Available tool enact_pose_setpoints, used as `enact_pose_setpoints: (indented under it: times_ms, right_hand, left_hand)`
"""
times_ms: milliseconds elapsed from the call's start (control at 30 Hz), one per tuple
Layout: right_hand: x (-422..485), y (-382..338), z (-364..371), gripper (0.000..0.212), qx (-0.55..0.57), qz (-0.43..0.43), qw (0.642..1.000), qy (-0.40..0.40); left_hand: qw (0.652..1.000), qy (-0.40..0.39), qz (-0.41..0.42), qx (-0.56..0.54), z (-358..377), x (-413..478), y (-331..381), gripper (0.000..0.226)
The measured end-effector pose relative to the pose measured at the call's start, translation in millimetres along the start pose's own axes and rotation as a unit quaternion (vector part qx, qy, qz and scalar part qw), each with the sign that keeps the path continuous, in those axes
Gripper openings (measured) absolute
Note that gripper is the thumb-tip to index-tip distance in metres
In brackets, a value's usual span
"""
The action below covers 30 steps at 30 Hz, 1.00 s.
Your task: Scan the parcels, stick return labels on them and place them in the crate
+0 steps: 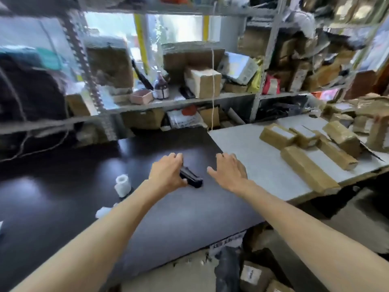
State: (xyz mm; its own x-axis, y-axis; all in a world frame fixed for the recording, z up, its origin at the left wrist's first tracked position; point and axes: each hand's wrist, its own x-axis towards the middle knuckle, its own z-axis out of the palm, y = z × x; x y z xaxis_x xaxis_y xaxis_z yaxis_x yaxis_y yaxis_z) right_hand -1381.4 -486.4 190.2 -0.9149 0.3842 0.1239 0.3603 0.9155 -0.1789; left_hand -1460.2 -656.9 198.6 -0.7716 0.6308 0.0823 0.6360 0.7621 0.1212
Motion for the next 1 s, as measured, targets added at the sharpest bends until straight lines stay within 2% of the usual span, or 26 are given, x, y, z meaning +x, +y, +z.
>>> enact_pose_setpoints:
  times_ms: [167, 333, 633, 833, 1000]
  right_hand:
    - [24, -131, 24, 0.048, -0.006, -0.144, 0.989, -0.034]
    - [23, -240, 50, 0.048, 0.032, -0.235, 0.969, -0.076]
    - [15, -390, 86, 0.038, 0.040, -0.303, 0.947, -0.094]
    - [7, -476, 119, 0.040, 0.052, -0.329, 0.934, -0.126]
    - [13, -541, 152, 0.039, 0.044, -0.373, 0.915, -0.150]
  left_hand:
    - [0.986, 0.020, -0.163, 0.033, -25, -69, -120, 0.055]
    - [0.963, 0.020, -0.265, 0.035, -33, -131, -205, 0.059]
    - [0.939, 0.017, -0.344, 0.028, -44, -192, -328, 0.058]
    - [0.923, -0.005, -0.386, 0.009, -43, -232, -403, 0.053]
    - [0.897, -0.027, -0.441, -0.009, -30, -250, -461, 0.057]
